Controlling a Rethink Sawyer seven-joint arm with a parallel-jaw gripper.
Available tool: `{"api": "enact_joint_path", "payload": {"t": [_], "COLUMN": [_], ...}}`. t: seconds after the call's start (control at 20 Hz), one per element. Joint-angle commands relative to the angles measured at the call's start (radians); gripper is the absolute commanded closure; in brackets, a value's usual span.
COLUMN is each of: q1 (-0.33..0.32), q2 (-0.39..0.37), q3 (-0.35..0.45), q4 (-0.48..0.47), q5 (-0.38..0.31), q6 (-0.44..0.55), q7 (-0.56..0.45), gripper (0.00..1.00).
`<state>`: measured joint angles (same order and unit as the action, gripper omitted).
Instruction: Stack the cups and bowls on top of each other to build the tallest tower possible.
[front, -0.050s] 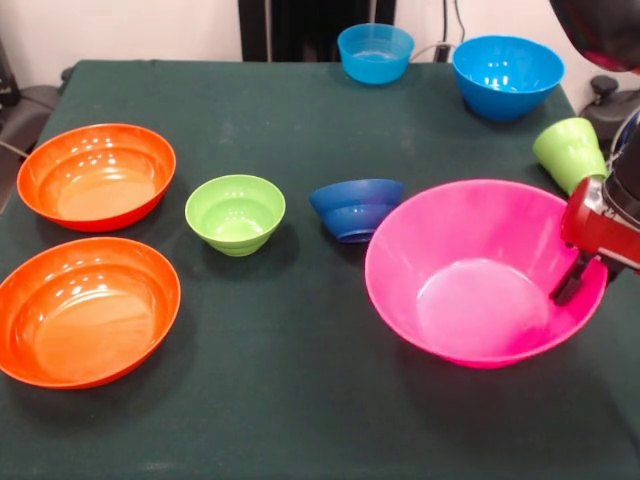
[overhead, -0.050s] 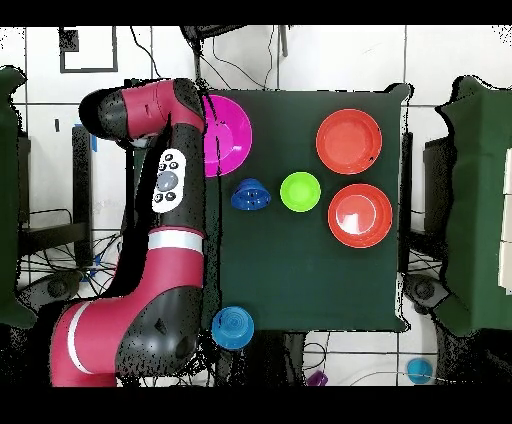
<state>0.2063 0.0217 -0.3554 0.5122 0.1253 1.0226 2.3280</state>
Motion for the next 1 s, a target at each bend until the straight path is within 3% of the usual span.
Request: {"api": "enact_joint_path", "payload": {"t": [0.05,0.35,0.7,1.0], "q1": [-0.002,0.011,0.050,0.079], "q2": [0.090,0.057,-0.136,-0.253], "q3": [0.095,0.097,0.115,0.118], "q4": [-0.007,0.035,0.250,0.365], "q5": [-0.034,-0.032,-0.013,-0.018], "q6": [0.027,0.020,0.019,0.022], "q7": [-0.087,-0.074,-0.091,-0.103], "gripper": [1.00,1.00,1.00,1.00]}}
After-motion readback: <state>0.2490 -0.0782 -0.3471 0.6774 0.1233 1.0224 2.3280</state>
